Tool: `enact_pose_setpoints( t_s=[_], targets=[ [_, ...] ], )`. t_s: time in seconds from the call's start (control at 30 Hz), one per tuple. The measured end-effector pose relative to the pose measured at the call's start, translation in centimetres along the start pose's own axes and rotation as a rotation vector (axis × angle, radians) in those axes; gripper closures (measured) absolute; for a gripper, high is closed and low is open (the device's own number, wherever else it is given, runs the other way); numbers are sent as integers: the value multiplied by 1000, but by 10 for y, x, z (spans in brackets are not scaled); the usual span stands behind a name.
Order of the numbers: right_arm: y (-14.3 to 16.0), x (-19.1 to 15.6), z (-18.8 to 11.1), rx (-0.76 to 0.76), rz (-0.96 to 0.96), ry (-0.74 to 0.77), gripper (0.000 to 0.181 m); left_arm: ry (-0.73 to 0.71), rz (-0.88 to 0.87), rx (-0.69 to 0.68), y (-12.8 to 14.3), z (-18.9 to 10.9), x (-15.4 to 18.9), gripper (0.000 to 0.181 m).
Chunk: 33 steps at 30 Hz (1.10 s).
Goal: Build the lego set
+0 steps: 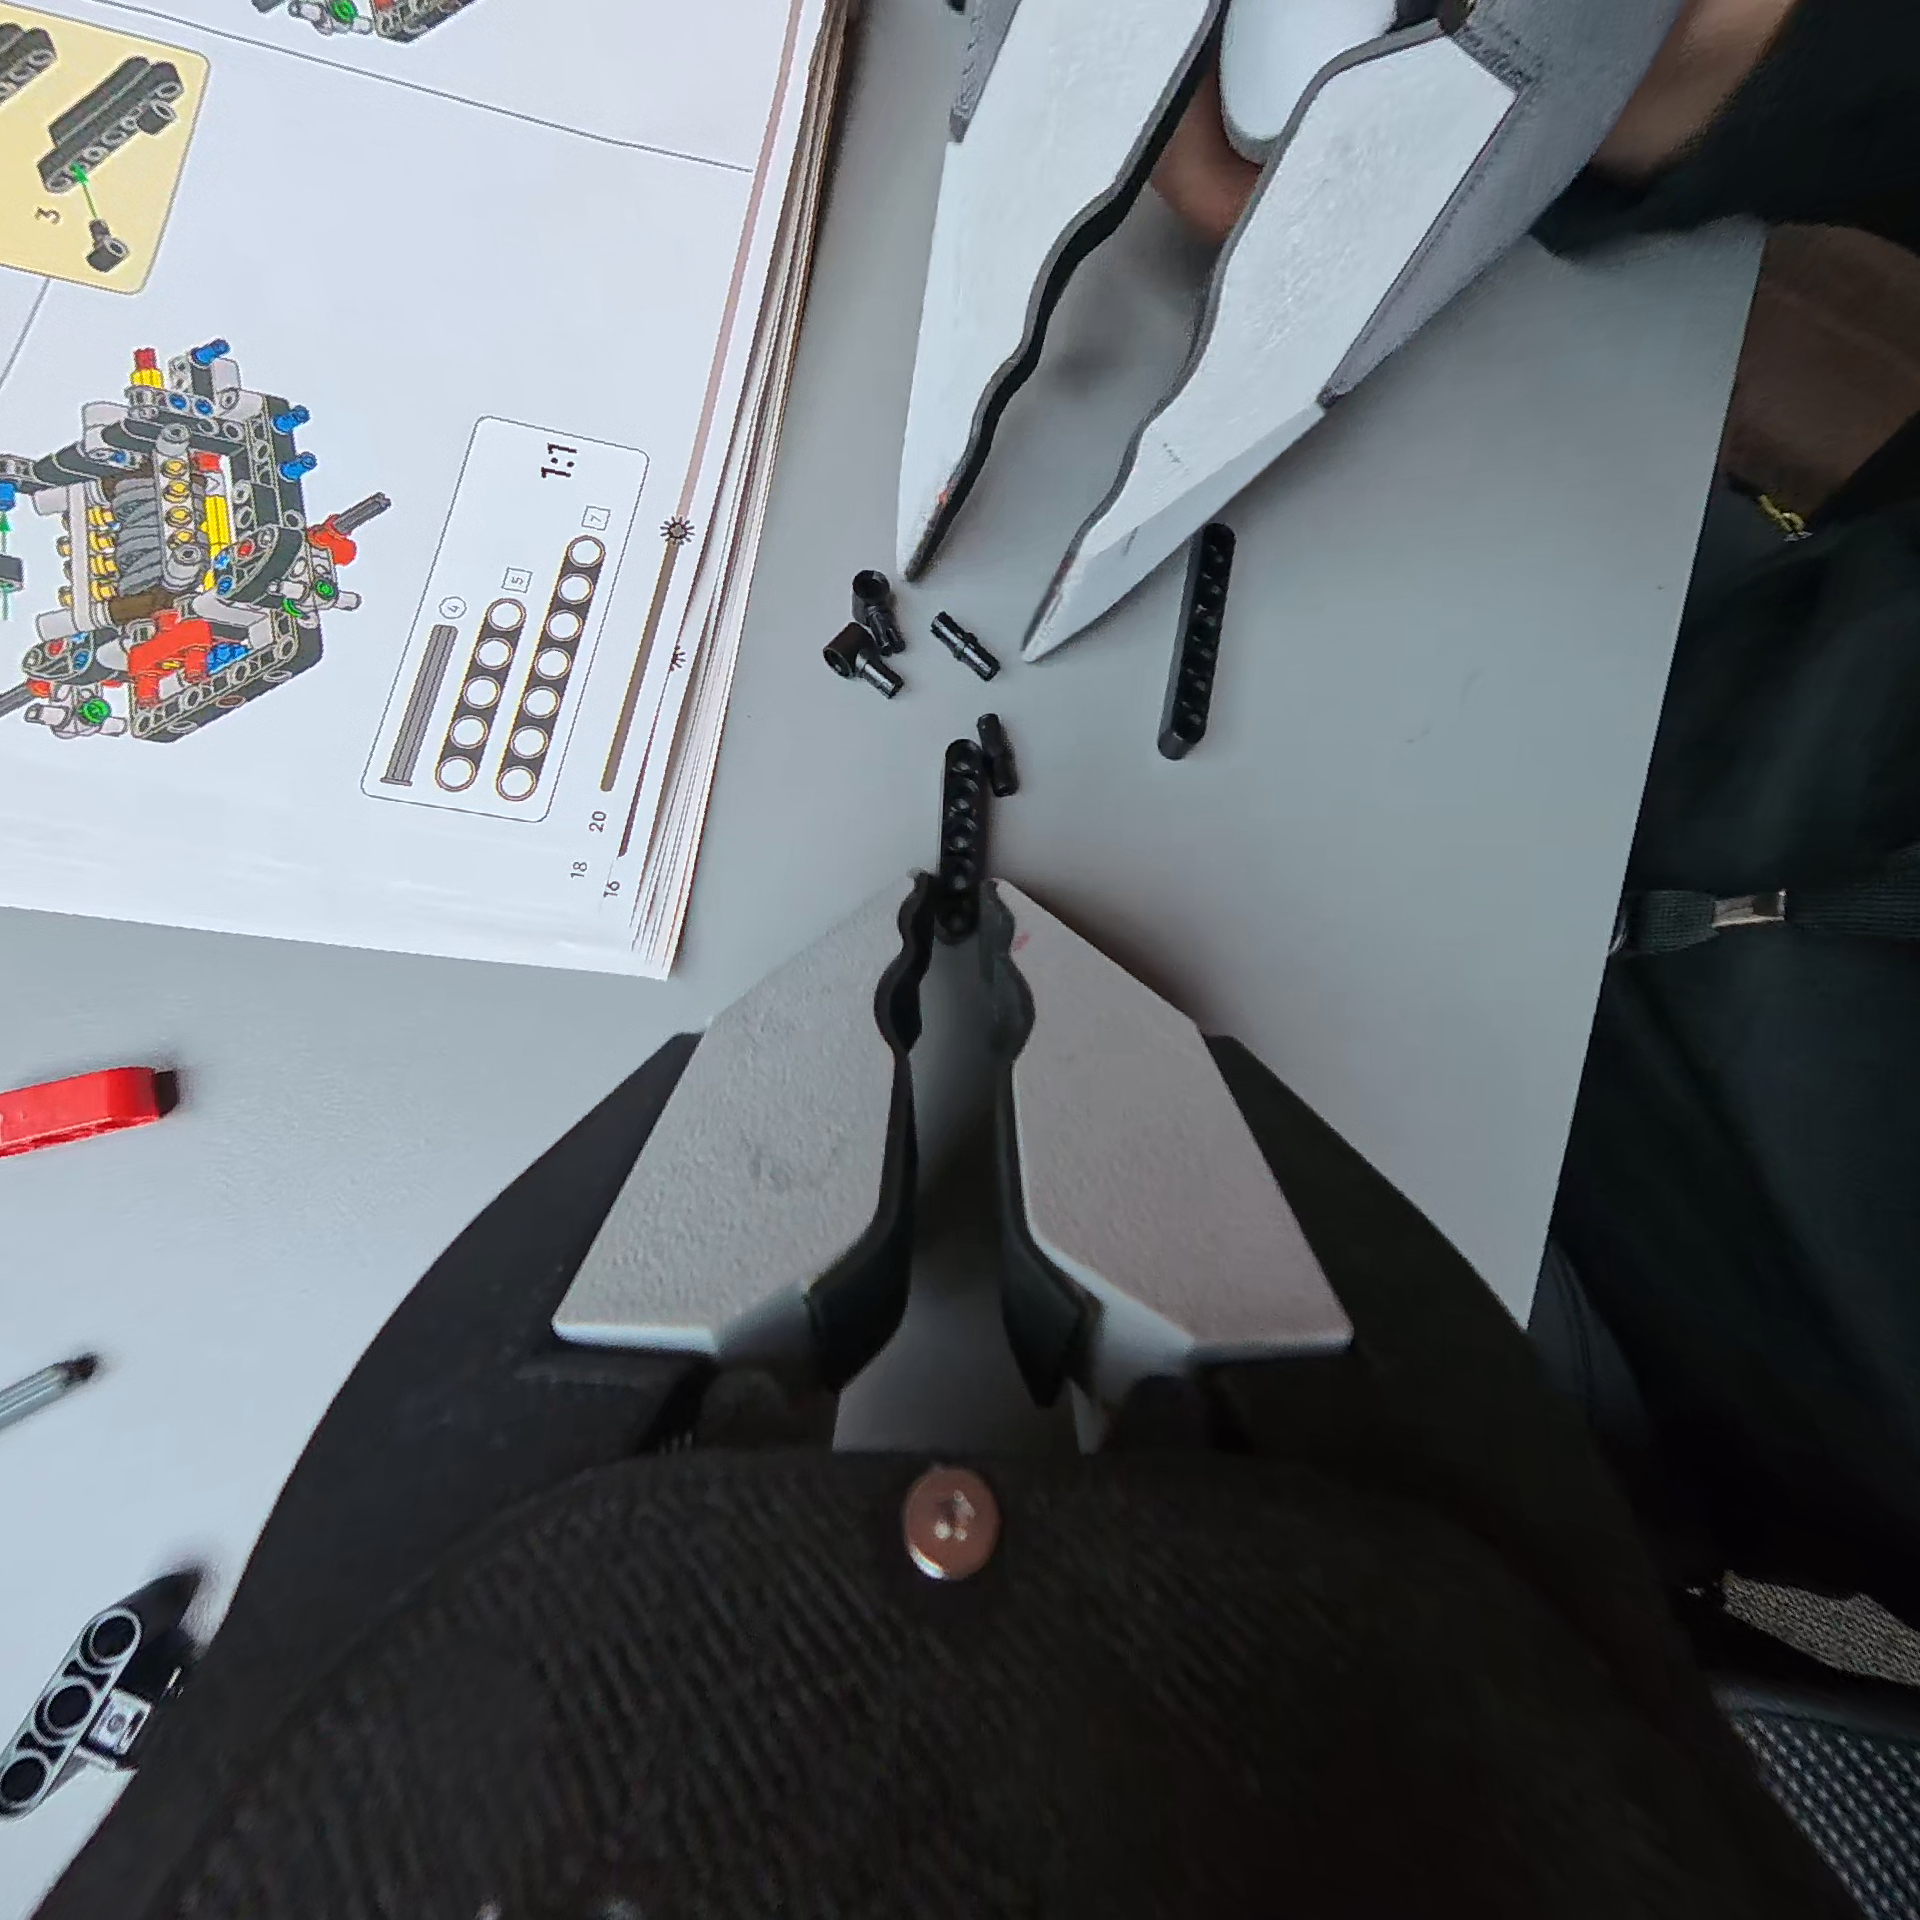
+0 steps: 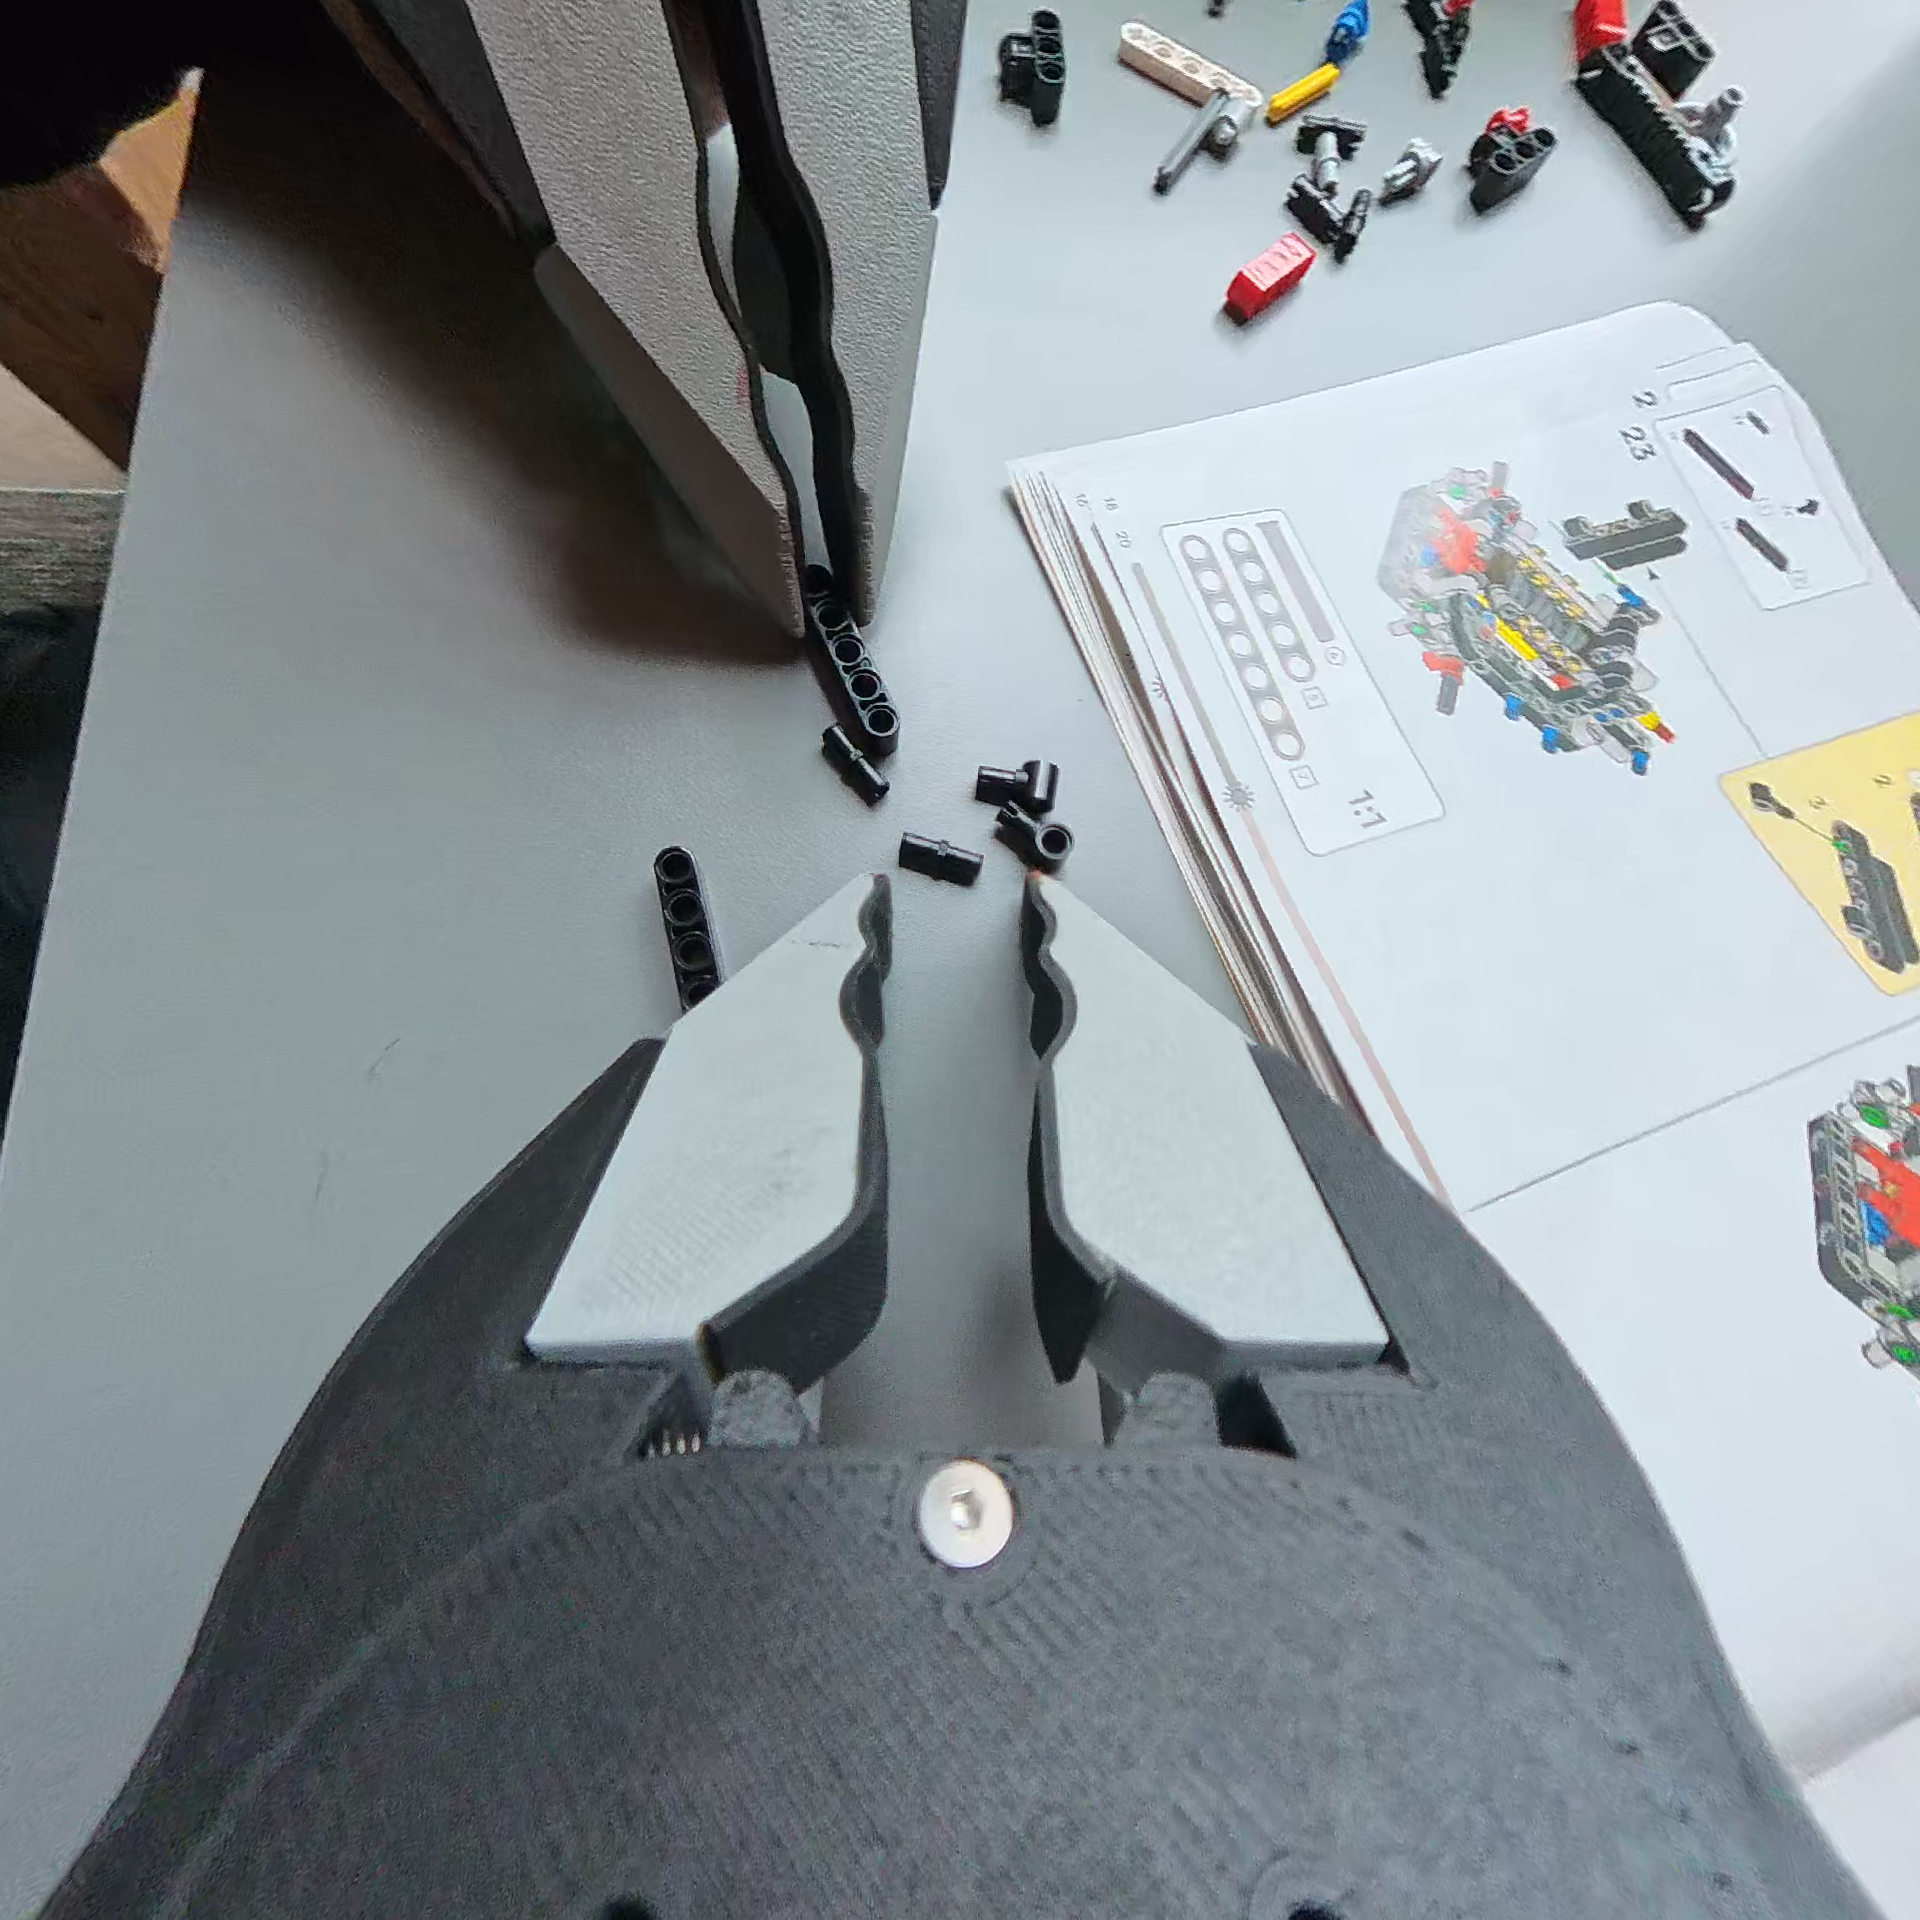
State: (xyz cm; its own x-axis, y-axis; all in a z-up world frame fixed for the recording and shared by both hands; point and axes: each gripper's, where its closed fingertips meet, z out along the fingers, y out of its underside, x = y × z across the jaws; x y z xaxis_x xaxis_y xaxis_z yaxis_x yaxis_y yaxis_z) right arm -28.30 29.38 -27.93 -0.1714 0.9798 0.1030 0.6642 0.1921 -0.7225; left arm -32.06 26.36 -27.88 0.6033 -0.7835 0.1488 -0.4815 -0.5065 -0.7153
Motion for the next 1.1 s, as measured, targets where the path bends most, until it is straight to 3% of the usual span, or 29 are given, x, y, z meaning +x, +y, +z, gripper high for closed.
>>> enact_pose_setpoints(
  t_s=[0.23, 0.33, 0.57, 1.1],
  targets=[
    [-1, -1, 0, -6, -115, -70, 157, 6, -60, 8, 2, -4, -5, 176],
    [0, -9, -1, -16, -153, -112, 167, 9, -69, 10, 3, -4, -5, 175],
    [-1, -6, -1, -38, -193, -115, 158, 14, -63, 12, 3, -4, -3, 172],
    [-9, -17, 8, -21, -119, -143, 169, -53, -84, 54, 0, -11, -12, 166]
  ],
)
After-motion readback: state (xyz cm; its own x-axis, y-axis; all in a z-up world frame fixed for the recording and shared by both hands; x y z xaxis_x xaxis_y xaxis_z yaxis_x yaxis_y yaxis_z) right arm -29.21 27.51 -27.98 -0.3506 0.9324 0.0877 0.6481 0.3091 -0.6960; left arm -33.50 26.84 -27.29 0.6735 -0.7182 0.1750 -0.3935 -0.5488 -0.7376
